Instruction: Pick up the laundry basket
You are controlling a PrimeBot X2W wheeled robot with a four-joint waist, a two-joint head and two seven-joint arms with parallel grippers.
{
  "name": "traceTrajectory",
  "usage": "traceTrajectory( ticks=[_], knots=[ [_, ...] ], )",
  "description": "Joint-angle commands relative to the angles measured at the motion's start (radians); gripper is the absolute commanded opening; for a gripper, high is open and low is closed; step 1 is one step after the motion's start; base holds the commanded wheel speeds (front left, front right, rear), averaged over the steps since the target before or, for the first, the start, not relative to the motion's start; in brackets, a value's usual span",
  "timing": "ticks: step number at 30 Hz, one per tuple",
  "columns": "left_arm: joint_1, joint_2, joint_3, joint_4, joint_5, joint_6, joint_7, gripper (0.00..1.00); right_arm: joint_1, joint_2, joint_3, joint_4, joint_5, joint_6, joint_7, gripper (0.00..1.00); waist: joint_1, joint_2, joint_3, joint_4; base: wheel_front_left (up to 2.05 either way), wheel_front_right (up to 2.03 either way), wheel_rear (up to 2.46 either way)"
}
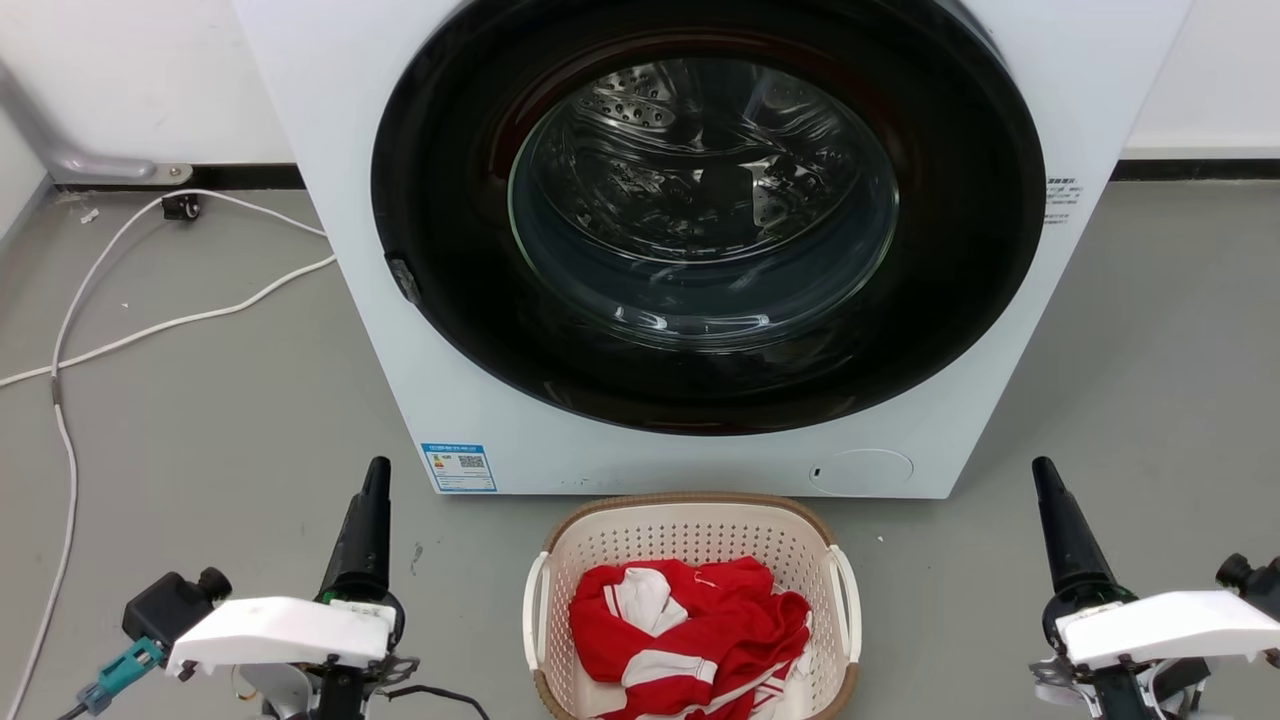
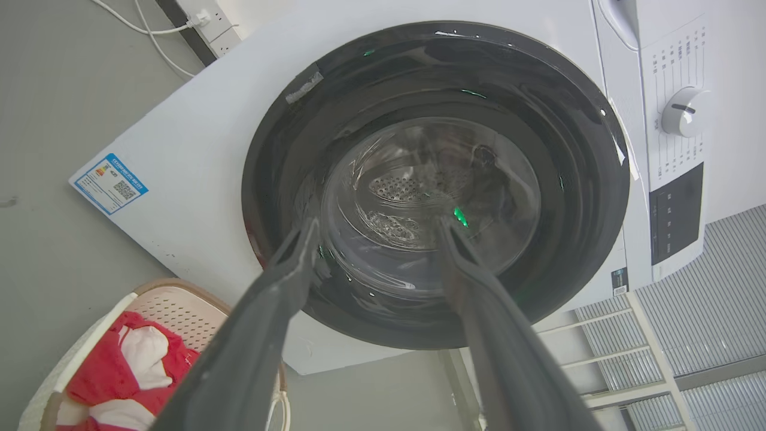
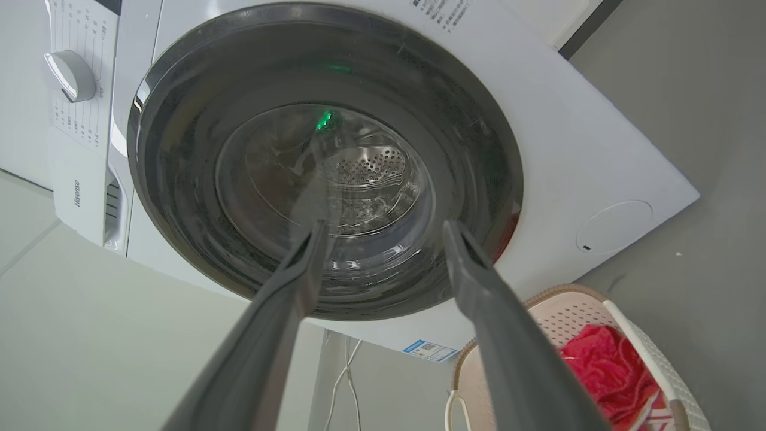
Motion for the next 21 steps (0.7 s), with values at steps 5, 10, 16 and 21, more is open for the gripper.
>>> traceTrajectory(
  ticks=[5,10,16,21],
  knots=[
    [-0.005,0.008,-0.015,-0.024,0.167,-0.002,-0.027,1.00,0.001,-0.001,0.009,-0.032,-0.162,0.000,-0.029,1.00,0.0000,0.0000,-0.001,0.001,0.00,0.00,0.00],
    [-0.008,0.015,-0.028,-0.026,0.274,0.003,-0.045,1.00,0.007,0.000,0.007,-0.042,-0.263,0.000,-0.044,1.00,0.0000,0.0000,-0.001,0.002,0.00,0.00,0.00],
    [-0.011,0.023,-0.047,-0.027,0.382,0.011,-0.065,1.00,0.013,0.000,0.012,-0.057,-0.373,0.000,-0.050,1.00,0.0000,0.0000,-0.002,0.002,0.00,0.00,0.00],
    [-0.014,0.029,-0.060,-0.027,0.458,0.021,-0.080,1.00,0.020,0.000,0.015,-0.067,-0.452,0.000,-0.051,1.00,0.0000,0.0000,-0.002,0.000,0.00,0.00,0.00]
  ],
)
